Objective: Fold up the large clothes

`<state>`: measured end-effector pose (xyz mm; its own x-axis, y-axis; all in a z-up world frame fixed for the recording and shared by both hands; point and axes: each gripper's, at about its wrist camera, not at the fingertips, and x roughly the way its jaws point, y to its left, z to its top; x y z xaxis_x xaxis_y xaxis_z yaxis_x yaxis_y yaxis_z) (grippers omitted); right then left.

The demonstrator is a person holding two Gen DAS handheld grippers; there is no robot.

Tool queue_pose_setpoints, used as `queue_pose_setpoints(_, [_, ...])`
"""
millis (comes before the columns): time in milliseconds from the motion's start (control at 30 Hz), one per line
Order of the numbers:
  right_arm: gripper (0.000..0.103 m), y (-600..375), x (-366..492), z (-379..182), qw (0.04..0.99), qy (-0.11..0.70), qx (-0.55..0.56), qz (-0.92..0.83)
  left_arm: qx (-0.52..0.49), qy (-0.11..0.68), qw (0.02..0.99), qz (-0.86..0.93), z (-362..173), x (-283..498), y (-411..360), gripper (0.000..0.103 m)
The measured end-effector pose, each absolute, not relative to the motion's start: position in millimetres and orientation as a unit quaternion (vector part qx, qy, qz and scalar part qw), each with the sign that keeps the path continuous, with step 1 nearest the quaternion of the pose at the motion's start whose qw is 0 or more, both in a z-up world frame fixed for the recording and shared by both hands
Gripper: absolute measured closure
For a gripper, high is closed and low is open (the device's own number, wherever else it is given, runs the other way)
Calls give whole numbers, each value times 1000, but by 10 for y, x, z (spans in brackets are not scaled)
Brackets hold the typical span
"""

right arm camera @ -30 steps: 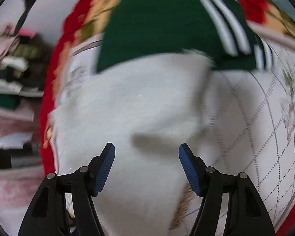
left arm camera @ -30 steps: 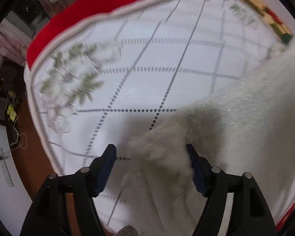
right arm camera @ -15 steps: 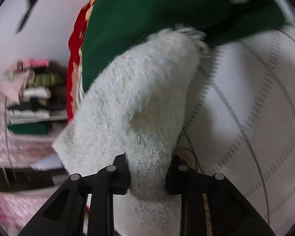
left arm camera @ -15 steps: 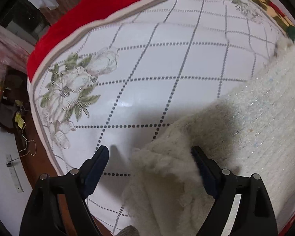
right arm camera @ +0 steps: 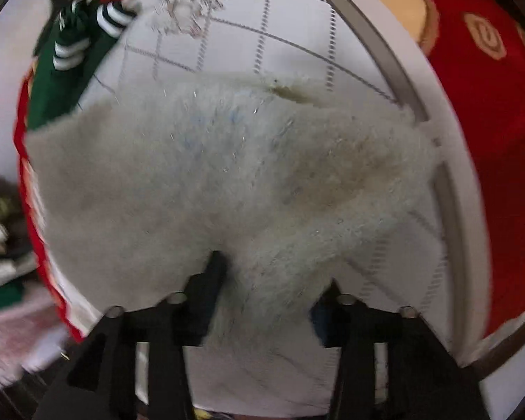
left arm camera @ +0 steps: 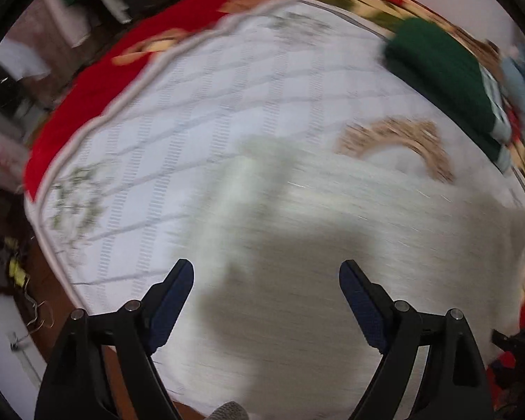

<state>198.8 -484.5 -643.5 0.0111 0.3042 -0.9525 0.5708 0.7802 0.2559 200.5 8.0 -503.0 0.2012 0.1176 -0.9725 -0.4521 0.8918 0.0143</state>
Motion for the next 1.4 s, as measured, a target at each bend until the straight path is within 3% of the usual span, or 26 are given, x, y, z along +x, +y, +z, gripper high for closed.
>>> queue_pose_setpoints(267, [47,-4800,2133,-5512,700,691,181,-20,-137,613,763,156,-5402,2453,-577,17])
queue_pose_setpoints(333, [68,-4463,2345,-5516,699,699,152,26,-135,614,760,162,-5504,2541,-539,17])
queue_pose_setpoints(367, [77,-4291,2493,-5563,696,702,144,52,-130,617,758,168,-5584,2604,-506,17])
queue_pose_setpoints(467, [79,-3740,2893,-5843,682,714,124,101,-128,625,749,176,-5723,2676,-394,17])
queue_pose_setpoints(500, [88,-3575,3013,-6000,677,720,109,105,-123,628,747,180,-5768,2692,-353,17])
queue_pose_setpoints(633, [96,-3273,3502,-6809,640,762,66,69,-106,630,747,181,-5848,2696,-302,17])
queue_pose_setpoints(767, [96,-3144,3681,-6715,614,786,36,60,-123,632,743,183,-5785,2635,-281,17])
queue_pose_setpoints(967, [95,-2959,3387,-5948,633,760,16,148,-226,614,721,230,-5394,1865,-71,17])
queue_pose_setpoints(1033, [96,-2822,3253,-6127,612,774,1,164,-260,614,700,255,-5366,1546,-19,17])
queue_pose_setpoints(1133, [97,-2672,3202,-6951,566,814,-2,132,-319,611,655,310,-5400,974,78,17])
queue_pose_setpoints(1333, [98,-2548,3324,-6796,555,819,-20,142,-311,590,624,408,-5708,694,537,17])
queue_pose_setpoints(1367, [98,-2573,3312,-6781,557,817,-14,147,-318,579,625,416,-5745,685,656,5])
queue_pose_setpoints(1400, [98,-2577,3309,-6761,558,816,-14,152,-315,578,621,427,-5796,699,783,2])
